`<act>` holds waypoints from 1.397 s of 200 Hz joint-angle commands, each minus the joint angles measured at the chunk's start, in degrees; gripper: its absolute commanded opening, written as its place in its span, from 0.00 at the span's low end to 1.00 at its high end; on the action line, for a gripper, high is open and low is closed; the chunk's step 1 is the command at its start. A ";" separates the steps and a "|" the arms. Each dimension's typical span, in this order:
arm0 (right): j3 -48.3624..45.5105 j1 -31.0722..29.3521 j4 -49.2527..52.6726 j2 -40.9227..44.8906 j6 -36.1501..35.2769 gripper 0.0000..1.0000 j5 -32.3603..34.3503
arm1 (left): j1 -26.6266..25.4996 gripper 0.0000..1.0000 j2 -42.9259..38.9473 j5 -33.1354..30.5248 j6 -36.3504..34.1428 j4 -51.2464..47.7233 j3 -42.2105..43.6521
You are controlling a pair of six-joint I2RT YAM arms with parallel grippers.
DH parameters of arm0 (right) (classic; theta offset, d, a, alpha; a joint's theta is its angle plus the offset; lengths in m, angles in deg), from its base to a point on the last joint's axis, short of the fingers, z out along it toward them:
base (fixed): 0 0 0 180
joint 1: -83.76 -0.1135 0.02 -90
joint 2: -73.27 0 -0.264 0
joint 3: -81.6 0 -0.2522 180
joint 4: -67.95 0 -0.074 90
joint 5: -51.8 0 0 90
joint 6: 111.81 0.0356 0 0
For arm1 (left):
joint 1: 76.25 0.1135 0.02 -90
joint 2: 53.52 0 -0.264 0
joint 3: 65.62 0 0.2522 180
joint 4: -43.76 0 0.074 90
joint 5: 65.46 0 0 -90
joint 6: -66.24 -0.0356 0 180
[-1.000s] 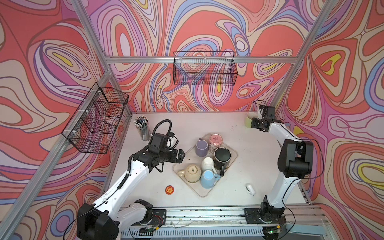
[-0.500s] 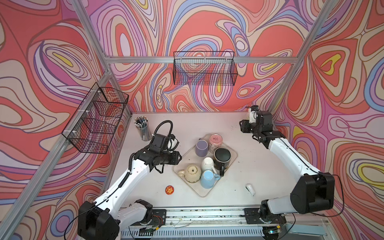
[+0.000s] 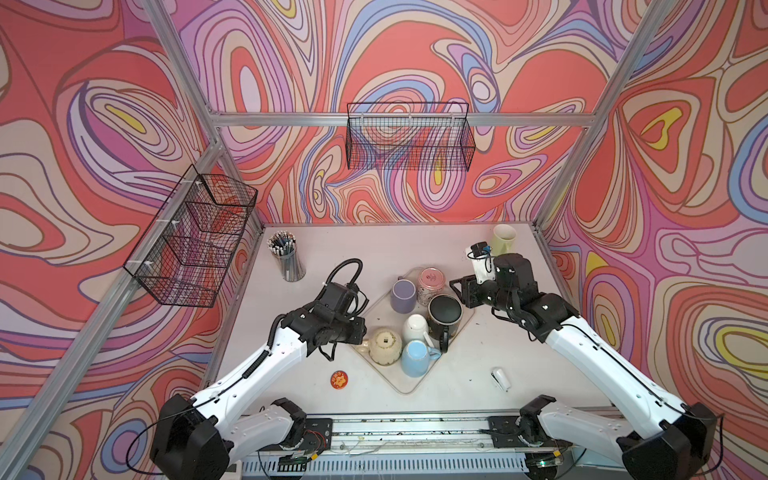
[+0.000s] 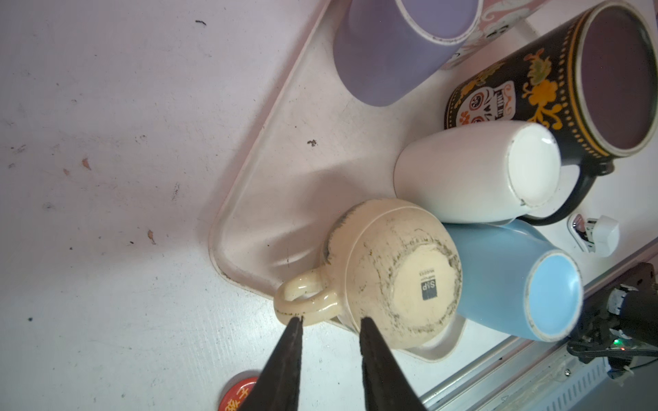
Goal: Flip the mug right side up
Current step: 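Move both grippers toward the upside-down cream mug on the tray, then close the left gripper on the cream mug's handle while right gripper hovers beside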
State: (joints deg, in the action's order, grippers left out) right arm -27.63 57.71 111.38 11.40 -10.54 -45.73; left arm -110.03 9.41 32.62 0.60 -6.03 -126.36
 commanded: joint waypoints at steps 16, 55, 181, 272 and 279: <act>-3.95 -2.17 5.80 3.44 2.67 0.43 -5.53 | -7.84 0.30 -7.32 -9.12 3.64 4.61 3.97; -6.94 -5.66 5.95 4.68 4.63 0.43 -6.80 | -9.28 0.37 -8.47 -13.57 5.93 5.15 8.06; -8.42 -31.98 -7.79 -8.29 16.57 0.06 -0.46 | -7.15 0.25 4.94 -16.15 8.87 13.00 8.45; -6.97 -32.93 -17.63 -18.67 22.48 0.00 -5.03 | -6.91 0.18 5.37 -9.75 9.89 20.00 15.69; -6.57 -32.98 -17.63 -19.38 22.58 0.00 -5.17 | -6.91 0.17 4.91 -9.74 10.12 19.95 16.13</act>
State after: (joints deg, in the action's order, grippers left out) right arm -35.98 25.17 96.32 -5.86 10.40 -49.88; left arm -117.03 14.64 21.08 9.43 13.38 -112.33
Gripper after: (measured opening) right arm 0.047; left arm 0.179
